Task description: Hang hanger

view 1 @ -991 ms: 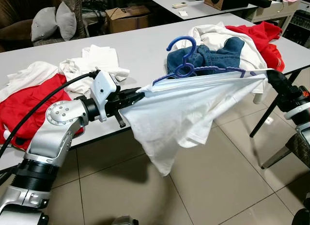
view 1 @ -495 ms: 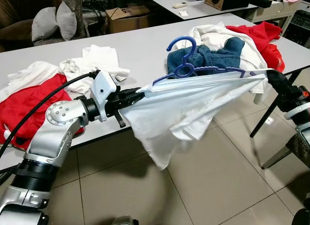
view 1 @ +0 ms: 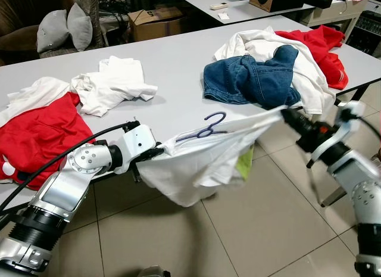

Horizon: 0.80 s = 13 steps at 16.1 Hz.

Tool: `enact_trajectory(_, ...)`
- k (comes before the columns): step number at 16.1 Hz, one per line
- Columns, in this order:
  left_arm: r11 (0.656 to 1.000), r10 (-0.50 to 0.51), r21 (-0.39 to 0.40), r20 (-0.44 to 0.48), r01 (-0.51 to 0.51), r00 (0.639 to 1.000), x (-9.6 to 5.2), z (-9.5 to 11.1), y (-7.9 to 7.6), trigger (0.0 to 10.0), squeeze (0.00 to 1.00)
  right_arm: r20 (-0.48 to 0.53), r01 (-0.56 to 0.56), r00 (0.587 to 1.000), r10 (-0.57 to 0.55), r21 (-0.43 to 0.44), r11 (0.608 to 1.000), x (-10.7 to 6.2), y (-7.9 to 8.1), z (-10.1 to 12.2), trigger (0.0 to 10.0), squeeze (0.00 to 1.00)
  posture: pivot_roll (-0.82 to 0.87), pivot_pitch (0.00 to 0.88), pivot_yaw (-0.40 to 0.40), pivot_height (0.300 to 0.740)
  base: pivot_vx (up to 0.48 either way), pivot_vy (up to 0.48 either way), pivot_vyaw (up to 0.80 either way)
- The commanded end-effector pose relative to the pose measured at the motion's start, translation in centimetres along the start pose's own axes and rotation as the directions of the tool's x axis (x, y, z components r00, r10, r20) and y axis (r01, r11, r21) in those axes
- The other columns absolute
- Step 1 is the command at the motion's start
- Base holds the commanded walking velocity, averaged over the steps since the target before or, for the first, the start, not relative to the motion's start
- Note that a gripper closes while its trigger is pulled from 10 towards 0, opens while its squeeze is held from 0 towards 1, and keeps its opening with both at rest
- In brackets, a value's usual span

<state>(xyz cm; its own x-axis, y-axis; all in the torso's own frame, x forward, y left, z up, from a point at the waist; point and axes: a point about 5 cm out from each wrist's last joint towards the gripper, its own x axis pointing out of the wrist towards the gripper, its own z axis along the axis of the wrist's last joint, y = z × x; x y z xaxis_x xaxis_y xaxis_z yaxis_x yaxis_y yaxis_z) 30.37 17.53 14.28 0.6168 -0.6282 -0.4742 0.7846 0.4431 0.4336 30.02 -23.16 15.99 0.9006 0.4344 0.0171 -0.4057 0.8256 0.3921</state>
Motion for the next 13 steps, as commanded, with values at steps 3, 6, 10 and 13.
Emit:
enact_trajectory(3,0.996,-0.075,0.043,0.058,0.073,0.995,-0.3,0.5,-0.4,0.0,0.0,-0.018,0.007,1.0,-0.009,-0.134,0.991,0.0,-0.1,0.8,0.0,0.0,-0.05,0.0,0.027,0.74,0.0,0.0,0.0)
enact_trajectory(6,0.97,-0.244,0.041,0.108,0.241,0.964,-1.4,0.3,-0.7,0.0,0.0,-0.108,-0.16,0.984,0.144,-0.162,0.974,-1.0,0.3,1.1,0.0,0.0,-0.04,0.0,0.02,0.74,0.0,0.0,0.0)
enact_trajectory(10,0.907,-0.412,0.112,0.031,0.406,0.911,-2.1,-0.1,0.3,0.0,0.0,-0.322,-0.38,0.894,0.31,-0.183,0.906,-2.6,0.6,0.1,0.0,0.0,-0.05,0.0,0.032,0.74,0.0,0.0,0.0)
enact_trajectory(13,0.908,-0.412,0.119,0.075,0.402,0.908,-1.1,1.2,1.7,0.0,0.0,-0.478,-0.543,0.774,0.416,-0.163,0.823,-3.3,1.3,-0.8,0.0,0.0,-0.05,0.0,0.036,0.74,0.0,0.0,0.0)
